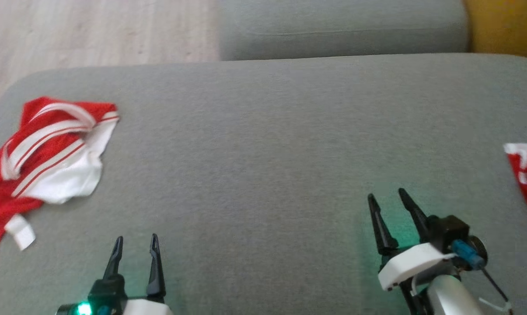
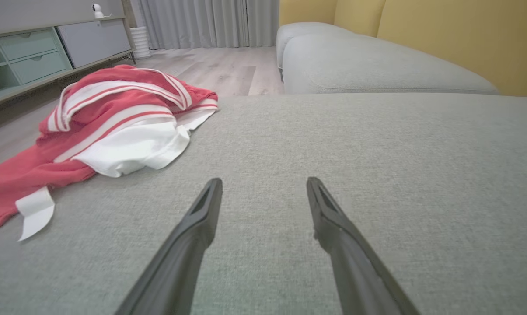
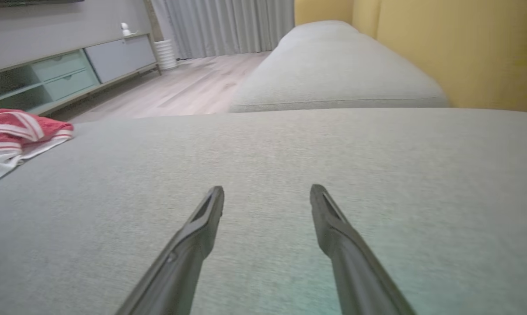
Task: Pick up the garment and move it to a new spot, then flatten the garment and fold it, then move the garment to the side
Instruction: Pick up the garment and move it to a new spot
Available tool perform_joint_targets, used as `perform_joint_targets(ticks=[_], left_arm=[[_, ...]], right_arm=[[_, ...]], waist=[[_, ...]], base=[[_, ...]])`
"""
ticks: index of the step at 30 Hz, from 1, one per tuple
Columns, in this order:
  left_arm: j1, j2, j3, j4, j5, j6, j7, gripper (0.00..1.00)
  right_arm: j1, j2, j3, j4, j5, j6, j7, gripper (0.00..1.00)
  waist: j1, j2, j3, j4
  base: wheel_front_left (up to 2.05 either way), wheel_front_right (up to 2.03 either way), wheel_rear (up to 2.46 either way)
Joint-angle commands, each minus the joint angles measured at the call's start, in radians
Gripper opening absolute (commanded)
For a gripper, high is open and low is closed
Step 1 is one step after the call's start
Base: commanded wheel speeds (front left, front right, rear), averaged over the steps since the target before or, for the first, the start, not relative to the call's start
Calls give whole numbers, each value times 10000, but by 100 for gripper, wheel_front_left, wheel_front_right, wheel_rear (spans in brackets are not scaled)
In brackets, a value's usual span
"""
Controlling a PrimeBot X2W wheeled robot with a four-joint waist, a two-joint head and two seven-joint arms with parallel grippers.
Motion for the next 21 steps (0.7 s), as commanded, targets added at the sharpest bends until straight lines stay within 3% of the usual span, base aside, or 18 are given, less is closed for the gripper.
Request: perform_joint_targets(ticks=[1, 12, 16, 21], left_arm=[[-481, 7, 242, -275, -133, 49, -51, 100], [-73, 6, 815, 184, -608, 51, -51, 100], [210, 6, 1315, 212, -833, -51, -51, 100], [101, 5, 1689, -27, -1114, -273, -51, 100]], right_arm=[[-185, 23, 379, -379, 46, -9, -106, 100], [-112, 24, 1248, -471, 320, -9, -107, 100], [-224, 24, 1657, -414, 535, -9, -107, 100], [-271, 24, 1670, -372, 477, -9, -107, 100]], waist=[[0, 0, 140, 678], [0, 0, 203, 3546], [0, 0, 203, 4085], [0, 0, 331, 4199]], base=[[0, 0, 0], [0, 0, 0], [0, 0, 0], [0, 0, 0]])
